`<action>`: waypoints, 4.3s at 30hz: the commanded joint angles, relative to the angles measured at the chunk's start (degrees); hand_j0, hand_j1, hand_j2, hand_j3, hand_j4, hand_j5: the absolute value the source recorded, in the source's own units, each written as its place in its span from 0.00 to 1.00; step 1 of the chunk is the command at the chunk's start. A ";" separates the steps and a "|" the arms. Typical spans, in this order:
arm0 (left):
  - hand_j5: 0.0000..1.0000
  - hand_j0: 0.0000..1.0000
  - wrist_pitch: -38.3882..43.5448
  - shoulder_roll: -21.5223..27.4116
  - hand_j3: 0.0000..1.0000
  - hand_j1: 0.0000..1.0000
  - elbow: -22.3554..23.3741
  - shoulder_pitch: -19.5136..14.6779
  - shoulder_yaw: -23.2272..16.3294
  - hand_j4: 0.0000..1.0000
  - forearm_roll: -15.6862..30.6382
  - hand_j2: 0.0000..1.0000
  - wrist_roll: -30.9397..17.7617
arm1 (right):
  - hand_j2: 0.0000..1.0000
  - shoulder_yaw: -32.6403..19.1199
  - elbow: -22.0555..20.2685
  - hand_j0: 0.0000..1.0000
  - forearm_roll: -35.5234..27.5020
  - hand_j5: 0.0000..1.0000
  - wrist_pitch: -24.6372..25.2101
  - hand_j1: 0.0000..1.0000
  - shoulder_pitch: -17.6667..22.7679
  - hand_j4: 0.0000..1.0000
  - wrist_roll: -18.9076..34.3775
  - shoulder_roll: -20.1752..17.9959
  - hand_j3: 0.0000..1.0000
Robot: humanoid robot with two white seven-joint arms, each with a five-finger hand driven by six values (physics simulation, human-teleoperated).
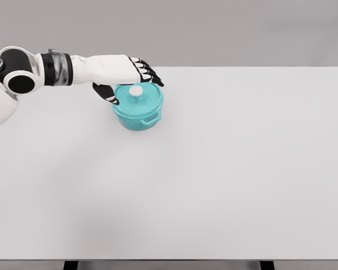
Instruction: Open the lid of the pot with left arm
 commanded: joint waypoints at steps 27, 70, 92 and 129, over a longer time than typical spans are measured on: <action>0.84 0.84 0.16 -6.37 0.84 0.84 10.04 -0.70 -0.47 0.84 -8.34 0.84 0.03 | 1.00 0.01 0.01 1.00 -0.01 1.00 0.00 1.00 0.00 1.00 0.02 -0.01 1.00; 0.65 0.65 0.16 -8.56 0.65 0.65 14.61 -1.93 -0.38 0.65 -11.95 0.65 0.03 | 1.00 0.01 0.01 1.00 -0.01 1.00 0.00 1.00 0.00 1.00 0.02 -0.01 1.00; 0.50 0.50 0.16 -8.56 0.50 0.50 14.61 -2.37 -0.38 0.50 -11.86 0.50 0.03 | 1.00 0.01 0.01 1.00 -0.01 1.00 0.00 1.00 0.00 1.00 0.02 -0.01 1.00; 0.96 0.96 0.16 7.17 0.96 0.96 14.26 -1.50 -0.38 0.96 -11.77 0.96 0.03 | 1.00 0.01 0.01 1.00 -0.01 1.00 0.00 1.00 0.09 1.00 0.02 -0.01 1.00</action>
